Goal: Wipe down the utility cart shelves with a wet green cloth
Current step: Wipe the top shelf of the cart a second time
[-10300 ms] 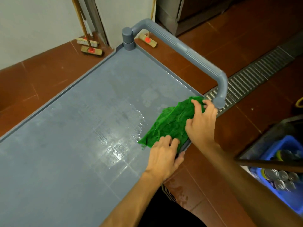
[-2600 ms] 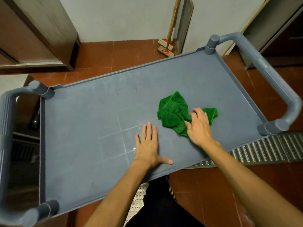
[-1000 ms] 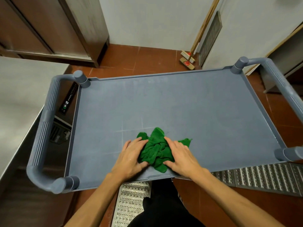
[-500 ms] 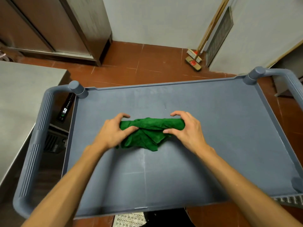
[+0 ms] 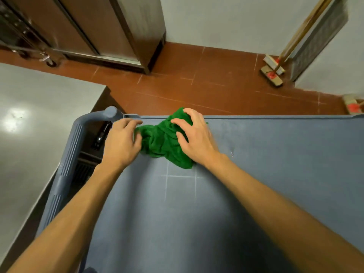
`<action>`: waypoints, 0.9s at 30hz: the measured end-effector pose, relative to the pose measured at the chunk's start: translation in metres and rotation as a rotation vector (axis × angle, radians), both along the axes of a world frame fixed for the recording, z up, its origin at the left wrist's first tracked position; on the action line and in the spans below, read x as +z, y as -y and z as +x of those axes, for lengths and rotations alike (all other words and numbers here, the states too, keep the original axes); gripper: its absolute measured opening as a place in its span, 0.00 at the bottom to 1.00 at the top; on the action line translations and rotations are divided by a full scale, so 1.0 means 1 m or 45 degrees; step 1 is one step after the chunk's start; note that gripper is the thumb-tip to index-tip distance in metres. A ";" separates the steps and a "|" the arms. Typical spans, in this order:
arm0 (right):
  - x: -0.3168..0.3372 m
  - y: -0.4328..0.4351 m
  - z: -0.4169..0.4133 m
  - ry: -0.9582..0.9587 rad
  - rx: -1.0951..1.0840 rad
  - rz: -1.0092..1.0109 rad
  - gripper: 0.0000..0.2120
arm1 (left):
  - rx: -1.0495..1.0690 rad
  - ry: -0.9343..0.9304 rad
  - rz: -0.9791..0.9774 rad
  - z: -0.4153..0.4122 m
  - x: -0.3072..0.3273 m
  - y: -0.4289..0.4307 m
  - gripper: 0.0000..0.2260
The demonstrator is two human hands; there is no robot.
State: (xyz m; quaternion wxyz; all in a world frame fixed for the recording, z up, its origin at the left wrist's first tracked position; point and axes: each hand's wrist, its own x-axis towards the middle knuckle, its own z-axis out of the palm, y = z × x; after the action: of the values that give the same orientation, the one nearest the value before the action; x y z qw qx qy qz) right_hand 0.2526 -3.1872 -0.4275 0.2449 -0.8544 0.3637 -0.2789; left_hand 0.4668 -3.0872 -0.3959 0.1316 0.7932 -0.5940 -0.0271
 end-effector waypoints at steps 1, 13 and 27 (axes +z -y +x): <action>-0.005 -0.001 0.007 -0.071 0.055 -0.020 0.20 | -0.016 0.136 -0.047 0.011 0.002 0.001 0.15; -0.046 -0.014 0.073 -0.705 0.306 -0.375 0.29 | 0.174 0.368 0.385 0.067 -0.032 0.044 0.30; -0.049 0.000 0.044 -0.517 0.299 -0.331 0.22 | 0.363 0.374 0.492 0.045 -0.036 0.056 0.37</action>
State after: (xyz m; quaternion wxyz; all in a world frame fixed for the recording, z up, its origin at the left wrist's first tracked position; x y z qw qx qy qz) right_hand 0.2971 -3.1869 -0.4769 0.0857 -0.9534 0.2650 -0.1160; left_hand 0.5114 -3.1428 -0.4322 -0.1072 0.8746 -0.4728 -0.0057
